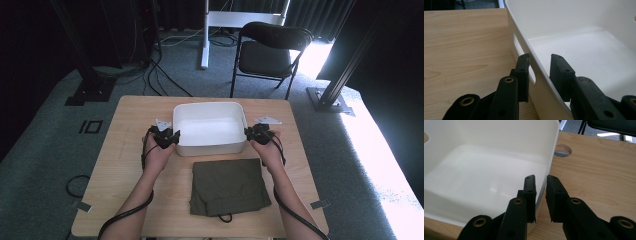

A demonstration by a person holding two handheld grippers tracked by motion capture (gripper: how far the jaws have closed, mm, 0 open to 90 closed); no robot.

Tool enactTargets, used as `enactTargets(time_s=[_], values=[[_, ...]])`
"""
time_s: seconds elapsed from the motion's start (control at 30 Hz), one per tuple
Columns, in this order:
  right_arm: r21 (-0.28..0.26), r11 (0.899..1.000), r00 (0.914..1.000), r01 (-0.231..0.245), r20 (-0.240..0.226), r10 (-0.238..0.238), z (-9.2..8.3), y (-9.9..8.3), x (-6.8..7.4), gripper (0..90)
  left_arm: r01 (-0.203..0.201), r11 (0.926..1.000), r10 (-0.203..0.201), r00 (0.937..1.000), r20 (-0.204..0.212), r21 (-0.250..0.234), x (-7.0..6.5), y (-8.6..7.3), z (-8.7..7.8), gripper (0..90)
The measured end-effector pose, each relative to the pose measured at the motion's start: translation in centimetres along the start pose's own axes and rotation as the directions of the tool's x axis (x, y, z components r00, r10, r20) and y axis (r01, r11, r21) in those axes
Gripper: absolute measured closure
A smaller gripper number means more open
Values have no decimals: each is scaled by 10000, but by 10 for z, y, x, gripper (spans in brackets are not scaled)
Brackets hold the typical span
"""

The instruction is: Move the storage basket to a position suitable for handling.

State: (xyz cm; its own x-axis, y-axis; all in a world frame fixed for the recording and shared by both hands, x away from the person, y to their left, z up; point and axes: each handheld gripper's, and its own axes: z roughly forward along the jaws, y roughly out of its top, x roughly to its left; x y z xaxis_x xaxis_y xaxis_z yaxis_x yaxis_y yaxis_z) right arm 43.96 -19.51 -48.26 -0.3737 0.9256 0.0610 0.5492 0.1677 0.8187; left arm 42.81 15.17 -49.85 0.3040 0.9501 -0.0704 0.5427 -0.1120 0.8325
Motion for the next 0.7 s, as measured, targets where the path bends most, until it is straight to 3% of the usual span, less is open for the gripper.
enactTargets(time_s=[0.27, 0.7], values=[[-24, 9996, 9995, -264, 168, 264, -11, -6, -15, 786, -442, 9989, 440, 9989, 164, 162, -15, 8, 12, 715], [-81, 9976, 9965, -689, 466, 692, -26, -16, -38, 787, -668, 9976, 659, 9968, 458, 192, -38, 17, 29, 720]])
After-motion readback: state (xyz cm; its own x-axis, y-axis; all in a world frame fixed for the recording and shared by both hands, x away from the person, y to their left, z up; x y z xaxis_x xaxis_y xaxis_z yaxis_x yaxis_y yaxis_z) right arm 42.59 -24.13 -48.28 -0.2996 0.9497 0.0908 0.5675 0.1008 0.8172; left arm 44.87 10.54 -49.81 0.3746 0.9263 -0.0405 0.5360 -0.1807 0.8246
